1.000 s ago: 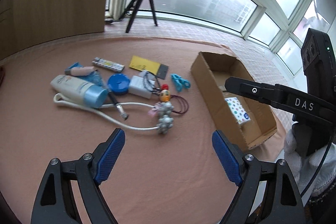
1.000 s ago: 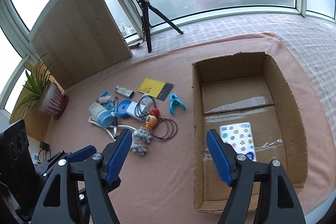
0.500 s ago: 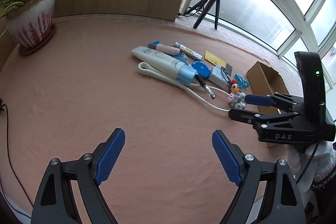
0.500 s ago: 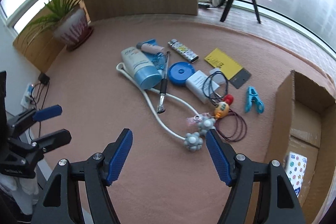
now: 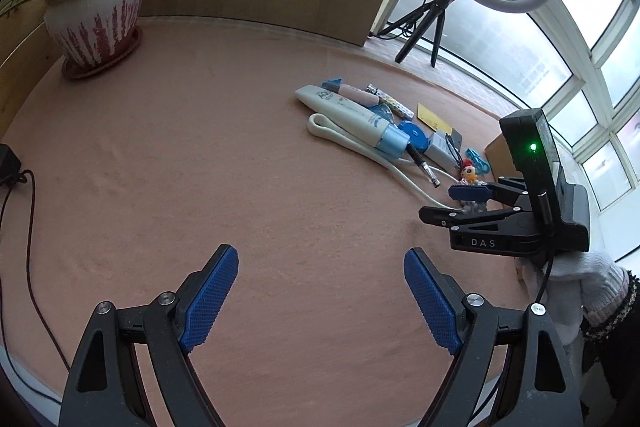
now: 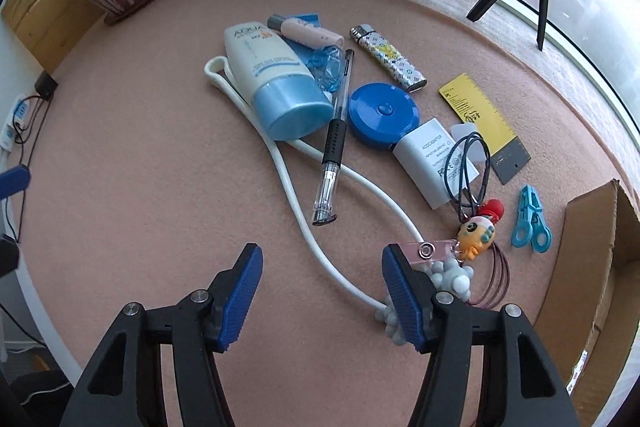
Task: Organize objects
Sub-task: 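Move the right gripper to the white cable's bead end and close it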
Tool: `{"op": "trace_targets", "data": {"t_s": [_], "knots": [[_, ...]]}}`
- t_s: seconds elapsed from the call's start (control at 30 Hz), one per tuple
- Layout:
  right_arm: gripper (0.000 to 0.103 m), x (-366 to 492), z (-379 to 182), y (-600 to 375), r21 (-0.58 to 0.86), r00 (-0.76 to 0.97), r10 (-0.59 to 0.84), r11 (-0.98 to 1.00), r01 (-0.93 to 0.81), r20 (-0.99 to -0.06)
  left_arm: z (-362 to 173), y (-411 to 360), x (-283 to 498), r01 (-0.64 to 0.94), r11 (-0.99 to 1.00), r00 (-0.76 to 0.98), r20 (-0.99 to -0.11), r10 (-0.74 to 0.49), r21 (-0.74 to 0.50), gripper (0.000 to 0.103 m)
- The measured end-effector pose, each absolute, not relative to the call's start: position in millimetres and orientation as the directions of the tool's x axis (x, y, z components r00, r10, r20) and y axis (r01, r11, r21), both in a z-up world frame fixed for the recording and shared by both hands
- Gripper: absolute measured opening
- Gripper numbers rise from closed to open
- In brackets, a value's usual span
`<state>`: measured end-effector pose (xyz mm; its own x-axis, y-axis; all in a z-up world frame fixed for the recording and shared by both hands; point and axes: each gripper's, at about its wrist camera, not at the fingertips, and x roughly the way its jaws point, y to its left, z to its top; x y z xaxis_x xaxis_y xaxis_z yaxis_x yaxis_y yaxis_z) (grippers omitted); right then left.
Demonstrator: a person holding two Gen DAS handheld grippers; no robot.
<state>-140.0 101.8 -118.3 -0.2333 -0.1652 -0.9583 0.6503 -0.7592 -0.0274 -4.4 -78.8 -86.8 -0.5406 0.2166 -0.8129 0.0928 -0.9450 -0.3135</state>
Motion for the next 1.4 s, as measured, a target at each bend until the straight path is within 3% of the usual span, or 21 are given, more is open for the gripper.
{"op": "trace_targets", "data": {"t_s": [0.07,0.13,0.4,0.83,1.27,1.33,1.4], "knots": [[0.053,-140,-121,99,-0.040,-0.231,-0.151,-0.751,0.659,-0.961,-88,-82,-3,0.098,-0.943,-0.540,-0.813,0.218,-0.318,0.087],[0.031,-138,-124,96,-0.022,-0.203,-0.152,-0.747,0.665,-0.967,-90,-82,-4,0.098,-0.942,-0.541,-0.812,0.219,-0.320,0.087],[0.016,-119,-121,96,0.094,-0.102,-0.217,-0.736,0.670,-0.971,-95,-81,-3,0.107,-0.938,-0.535,-0.814,0.226,-0.330,0.087],[0.016,-74,-110,95,0.339,0.011,-0.409,-0.741,0.580,-0.913,-100,-88,-4,0.125,-0.934,-0.528,-0.819,0.224,-0.336,0.087],[0.017,-62,-105,78,0.430,0.058,-0.489,-0.697,0.573,-0.870,-103,-92,-6,0.137,-0.934,-0.520,-0.826,0.217,-0.331,0.087],[0.027,-63,-98,84,0.394,0.016,-0.477,-0.708,0.586,-0.879,-105,-88,-8,0.136,-0.931,-0.513,-0.828,0.226,-0.338,0.087],[0.031,-69,-92,93,0.356,-0.033,-0.461,-0.728,0.586,-0.887,-107,-81,-9,0.125,-0.930,-0.503,-0.830,0.241,-0.346,0.087]]}}
